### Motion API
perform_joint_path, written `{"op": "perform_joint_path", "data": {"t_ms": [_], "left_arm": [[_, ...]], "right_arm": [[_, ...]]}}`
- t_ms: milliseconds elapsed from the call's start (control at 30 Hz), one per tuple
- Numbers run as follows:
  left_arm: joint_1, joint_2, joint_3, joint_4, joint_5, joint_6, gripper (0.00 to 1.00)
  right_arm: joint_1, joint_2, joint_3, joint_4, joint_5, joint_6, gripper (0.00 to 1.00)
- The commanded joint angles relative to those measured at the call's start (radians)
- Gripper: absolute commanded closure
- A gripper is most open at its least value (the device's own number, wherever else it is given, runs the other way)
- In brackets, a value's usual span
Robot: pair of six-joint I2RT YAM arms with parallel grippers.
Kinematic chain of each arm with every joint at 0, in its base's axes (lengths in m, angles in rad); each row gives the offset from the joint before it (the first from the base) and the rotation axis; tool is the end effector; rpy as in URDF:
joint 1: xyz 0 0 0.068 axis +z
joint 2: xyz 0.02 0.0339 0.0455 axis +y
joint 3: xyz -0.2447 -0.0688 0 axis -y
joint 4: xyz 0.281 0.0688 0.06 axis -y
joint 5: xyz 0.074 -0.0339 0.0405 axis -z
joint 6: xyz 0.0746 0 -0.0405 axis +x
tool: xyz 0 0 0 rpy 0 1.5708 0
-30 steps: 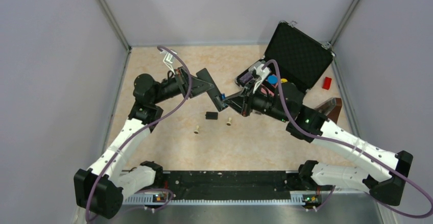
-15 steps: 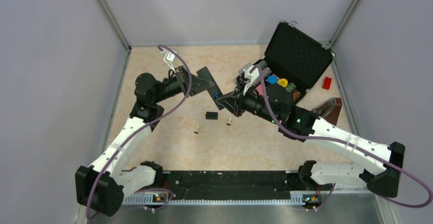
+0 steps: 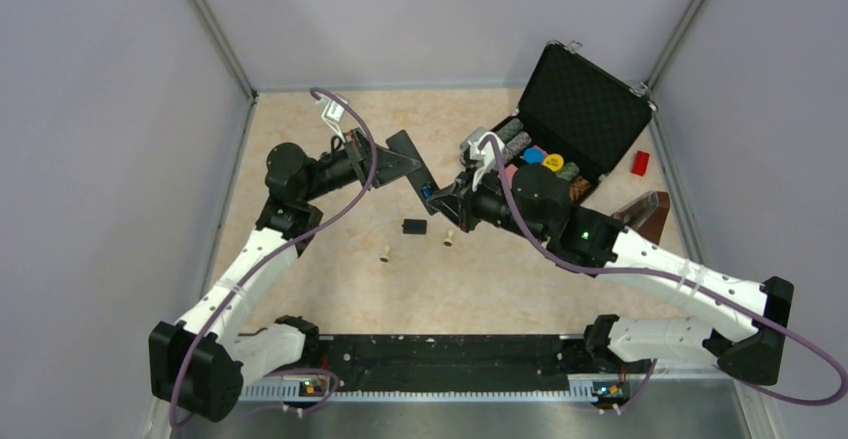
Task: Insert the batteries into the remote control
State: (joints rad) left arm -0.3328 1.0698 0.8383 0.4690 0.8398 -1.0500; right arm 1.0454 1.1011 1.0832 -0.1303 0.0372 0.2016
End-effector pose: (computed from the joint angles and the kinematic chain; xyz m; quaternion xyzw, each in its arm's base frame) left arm 0.2749 -0.1538 0.3512 0.1018 0.6412 -0.6518 0.3921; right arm 0.1720 0.2912 0.3647 -0.2991 0.6959 0.3697 0.5381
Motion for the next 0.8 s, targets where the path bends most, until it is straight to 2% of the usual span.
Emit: {"op": "perform_joint_path", "data": {"t_ms": [0, 267, 767], "left_arm": [[-0.002, -0.007, -0.003, 0.113, 0.001, -0.038, 1.00], [-0.003, -0.005, -0.016, 0.128, 0.000, -0.039, 1.00], [-0.003, 0.005, -0.009, 0.114, -0.013, -0.010, 1.00]], "right_arm": [[0.010, 0.008, 0.047, -0.052, -0.016, -0.012, 0.96], [0.010, 0.029, 0.072, -0.067, 0.022, 0.029, 0.81], [0.009, -0.007, 0.113, -0.095, 0.060, 0.060, 0.66]]}}
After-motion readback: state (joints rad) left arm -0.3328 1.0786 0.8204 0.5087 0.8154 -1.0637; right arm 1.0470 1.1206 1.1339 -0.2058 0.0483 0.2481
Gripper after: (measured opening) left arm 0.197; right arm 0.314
